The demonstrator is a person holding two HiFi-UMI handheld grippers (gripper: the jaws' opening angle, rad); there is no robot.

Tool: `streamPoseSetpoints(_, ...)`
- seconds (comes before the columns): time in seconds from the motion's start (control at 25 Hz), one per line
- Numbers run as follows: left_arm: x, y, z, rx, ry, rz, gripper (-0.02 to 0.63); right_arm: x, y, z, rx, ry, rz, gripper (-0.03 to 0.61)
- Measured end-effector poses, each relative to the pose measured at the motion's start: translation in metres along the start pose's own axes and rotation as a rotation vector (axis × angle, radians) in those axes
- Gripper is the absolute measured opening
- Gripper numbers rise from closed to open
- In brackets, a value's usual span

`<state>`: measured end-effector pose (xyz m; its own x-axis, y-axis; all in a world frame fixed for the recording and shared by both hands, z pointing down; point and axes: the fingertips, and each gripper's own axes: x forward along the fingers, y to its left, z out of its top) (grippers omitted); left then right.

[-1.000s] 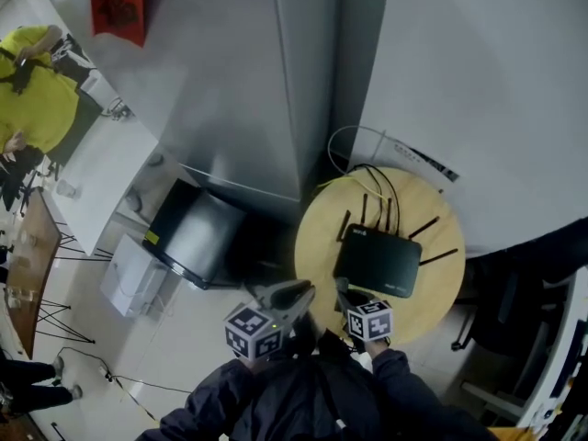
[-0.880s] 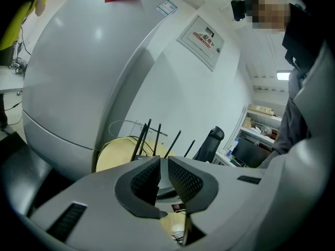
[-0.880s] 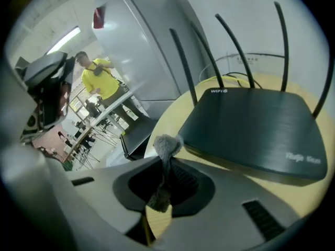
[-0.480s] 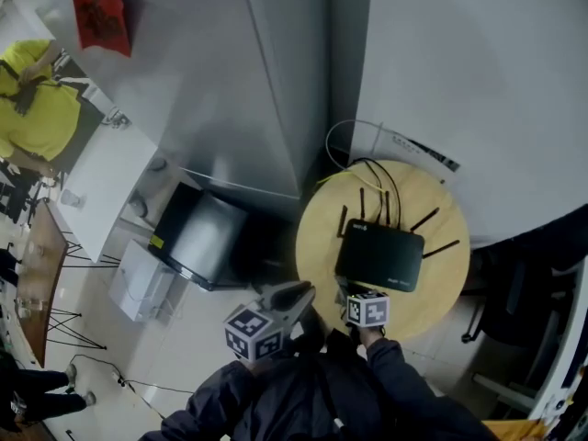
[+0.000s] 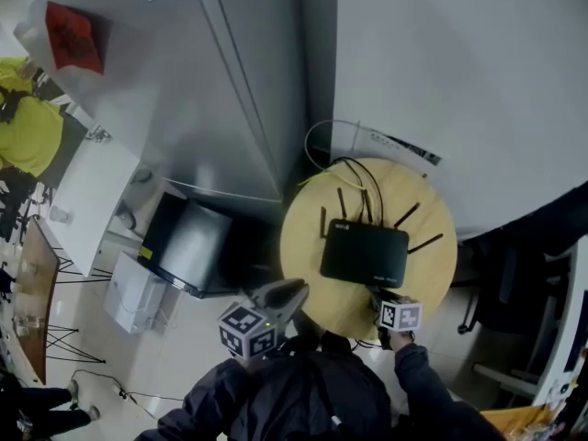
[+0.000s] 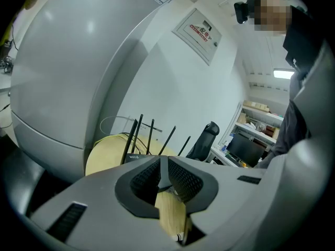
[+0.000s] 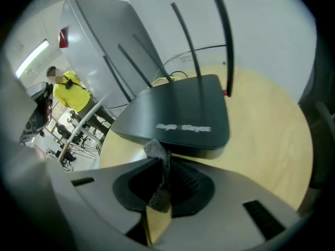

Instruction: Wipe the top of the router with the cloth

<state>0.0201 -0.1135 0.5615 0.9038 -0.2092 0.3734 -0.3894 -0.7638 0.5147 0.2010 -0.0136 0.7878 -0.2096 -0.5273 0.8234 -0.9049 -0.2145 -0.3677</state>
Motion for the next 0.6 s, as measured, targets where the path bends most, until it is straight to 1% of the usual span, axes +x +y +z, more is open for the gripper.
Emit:
streamPoseSetpoints(0.16,0.001,-0.001,0.002,0.006,0.006,-0.004,0.031,-0.019,-0.042,-0.014,0.061,0.003,-0.041,0.067)
streamPoseSetpoints(0.32,0.003,-0.001,0.003,0.001,0.009,-0.006,0.031,-0.027,-0.058,-0.011,0.067,-0.016,-0.062,0.067)
streamPoseSetpoints(0.4,0.004,-0.001,0.004,-0.002,0.01,-0.005,0.031,-0.027,-0.051,-0.011,0.053,-0.005,-0.043,0.067)
streamPoseSetpoints(0.48,0.005,-0.002,0.005,-0.003,0.009,-0.008,0.031,-0.033,-0.031,-0.009,0.023,-0.007,0.009,0.067)
streamPoseSetpoints(0.6,0.007,-0.007,0.01,0.002,0.007,-0.02,0.031,-0.057,0.009,0.01,-0.039,-0.075,0.108,0.067)
